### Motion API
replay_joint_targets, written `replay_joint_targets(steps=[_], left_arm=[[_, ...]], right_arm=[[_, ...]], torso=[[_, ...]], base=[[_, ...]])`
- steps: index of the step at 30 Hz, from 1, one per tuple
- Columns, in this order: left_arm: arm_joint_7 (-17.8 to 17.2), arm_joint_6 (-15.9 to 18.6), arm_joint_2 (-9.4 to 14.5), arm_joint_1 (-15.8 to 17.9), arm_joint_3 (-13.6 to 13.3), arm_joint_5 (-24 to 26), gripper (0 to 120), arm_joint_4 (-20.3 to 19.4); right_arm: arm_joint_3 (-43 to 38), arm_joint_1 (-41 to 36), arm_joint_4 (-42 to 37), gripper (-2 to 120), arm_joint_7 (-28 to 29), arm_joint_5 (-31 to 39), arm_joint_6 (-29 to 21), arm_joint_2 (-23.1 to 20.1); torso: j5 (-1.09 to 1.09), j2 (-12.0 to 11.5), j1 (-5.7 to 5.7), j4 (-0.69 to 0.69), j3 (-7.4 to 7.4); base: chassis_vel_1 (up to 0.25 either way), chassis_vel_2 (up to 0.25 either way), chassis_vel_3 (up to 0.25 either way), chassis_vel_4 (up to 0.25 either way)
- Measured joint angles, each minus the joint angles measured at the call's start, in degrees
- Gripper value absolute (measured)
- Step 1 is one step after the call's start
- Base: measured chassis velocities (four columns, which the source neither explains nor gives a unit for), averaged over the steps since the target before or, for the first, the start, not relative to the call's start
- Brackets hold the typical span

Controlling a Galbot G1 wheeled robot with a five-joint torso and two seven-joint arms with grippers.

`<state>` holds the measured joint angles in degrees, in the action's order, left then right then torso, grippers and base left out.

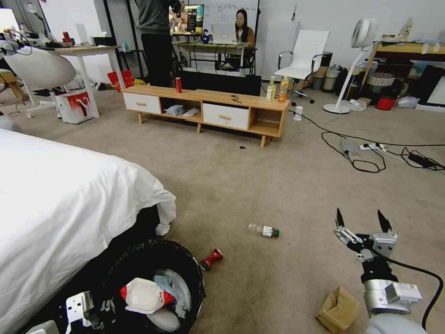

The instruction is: Pick up the trash bin and place the garbage on the floor into it.

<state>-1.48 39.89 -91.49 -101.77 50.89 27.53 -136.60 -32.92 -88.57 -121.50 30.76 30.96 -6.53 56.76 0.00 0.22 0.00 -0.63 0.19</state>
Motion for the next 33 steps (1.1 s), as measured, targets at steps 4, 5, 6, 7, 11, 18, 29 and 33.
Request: replay_joint_targets(steps=[4,5,6,7,11,18,29,33], left_arm=[[0.0,0.0,0.0,0.0,0.0,0.0,2,0.0],[0.1,0.0,0.1,0.0,0.0,0.0,2,0.0],[0.1,0.0,0.1,0.0,0.0,0.0,2,0.0],[0.1,0.0,0.1,0.0,0.1,0.0,2,0.1],[0.1,0.0,0.2,0.1,0.1,0.1,2,0.2],[0.1,-0.1,0.4,0.3,0.2,0.2,2,0.6],[0.2,-0.2,0.7,0.8,0.2,0.5,2,1.3],[0.2,-0.3,0.7,0.8,0.1,0.5,2,1.5]], right_arm=[[0.3,0.6,-1.3,100,4.6,9.7,-9.2,-1.6],[0.1,1.0,-2.1,100,6.1,15.0,-12.9,-2.1],[0.1,1.0,-2.1,100,6.1,15.0,-12.9,-2.1],[-0.1,1.4,-2.5,100,7.5,18.7,-15.5,-2.5],[-0.1,2.8,-3.2,100,12.1,29.3,-22.6,-3.8],[0.9,5.4,-2.2,100,18.3,42.8,-27.6,-4.0],[4.1,8.8,5.8,100,21.4,47.5,-28.8,-0.6],[4.0,9.8,9.4,100,20.6,46.4,-27.9,-0.2]], torso=[[0.01,0.0,0.00,0.01,0.00],[0.01,0.0,0.00,0.02,0.00],[0.01,0.0,0.00,0.02,0.00],[-0.01,0.0,0.00,0.01,0.00],[-0.01,0.0,0.00,0.02,0.00],[-0.01,0.0,0.00,0.01,0.00],[-0.01,0.0,0.00,0.01,0.00],[0.00,0.0,0.00,0.00,0.00]], base=[[0.000,0.000,0.000,0.000],[0.000,0.000,0.000,0.000],[0.000,0.000,0.000,0.000],[0.000,0.000,0.000,0.000],[0.000,0.000,0.000,0.000],[0.000,0.000,0.000,0.000],[0.000,0.000,0.000,0.000],[0.000,0.000,0.000,0.000]])
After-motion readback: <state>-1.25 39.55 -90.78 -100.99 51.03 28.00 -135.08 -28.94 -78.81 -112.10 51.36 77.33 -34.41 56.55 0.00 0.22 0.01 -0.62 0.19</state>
